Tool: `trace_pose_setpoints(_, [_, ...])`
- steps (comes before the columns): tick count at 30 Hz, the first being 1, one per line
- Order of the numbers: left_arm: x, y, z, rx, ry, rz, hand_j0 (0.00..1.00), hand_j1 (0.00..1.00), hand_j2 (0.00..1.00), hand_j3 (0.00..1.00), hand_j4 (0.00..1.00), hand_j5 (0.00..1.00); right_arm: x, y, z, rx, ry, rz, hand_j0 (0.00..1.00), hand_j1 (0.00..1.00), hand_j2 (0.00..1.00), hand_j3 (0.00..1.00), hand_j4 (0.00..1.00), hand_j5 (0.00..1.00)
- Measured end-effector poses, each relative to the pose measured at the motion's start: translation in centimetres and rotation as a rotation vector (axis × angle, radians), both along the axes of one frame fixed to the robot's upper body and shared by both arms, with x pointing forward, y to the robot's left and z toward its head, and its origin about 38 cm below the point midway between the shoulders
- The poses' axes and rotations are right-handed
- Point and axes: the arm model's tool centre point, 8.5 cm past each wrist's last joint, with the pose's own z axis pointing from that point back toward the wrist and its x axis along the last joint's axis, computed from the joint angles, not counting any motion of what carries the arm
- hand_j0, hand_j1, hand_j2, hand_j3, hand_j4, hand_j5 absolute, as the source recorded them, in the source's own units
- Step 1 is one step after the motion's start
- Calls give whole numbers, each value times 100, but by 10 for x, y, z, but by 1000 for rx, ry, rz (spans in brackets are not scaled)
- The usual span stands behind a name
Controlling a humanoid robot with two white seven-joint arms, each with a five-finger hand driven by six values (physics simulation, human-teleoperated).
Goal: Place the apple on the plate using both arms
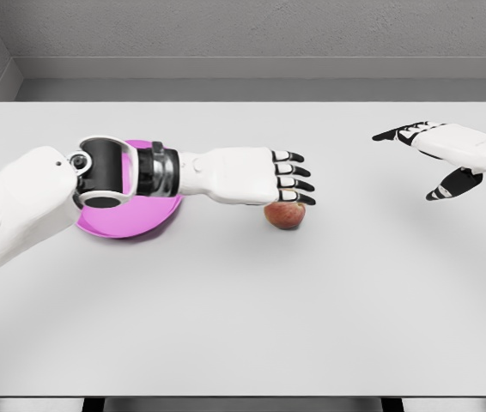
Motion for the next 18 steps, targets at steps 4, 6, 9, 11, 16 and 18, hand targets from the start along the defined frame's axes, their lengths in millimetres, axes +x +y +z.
trace_pose_setpoints(4, [1,-9,-4,31,-34,-10,100,100,100,100,100,100,0,0,0,0,1,0,100,100,100,100,100,100])
trace_pose_setpoints(6, [2,-14,-6,45,-46,-15,100,100,100,100,100,100,0,0,0,0,1,0,100,100,100,100,100,100])
trace_pose_setpoints(9, [1,-20,-10,67,-64,-28,100,100,100,100,100,100,0,0,0,0,1,1,100,100,100,100,100,100])
trace_pose_setpoints(11, [0,-22,-13,87,-69,-31,100,100,100,100,100,100,0,0,0,0,1,1,100,100,100,100,100,100])
trace_pose_setpoints(16, [3,-23,-21,142,-72,-19,100,100,100,100,100,100,0,0,0,0,-1,1,100,100,100,100,100,100])
trace_pose_setpoints(18, [4,-23,-23,154,-75,-15,100,100,100,100,100,100,0,0,1,0,-2,1,100,100,100,100,100,100])
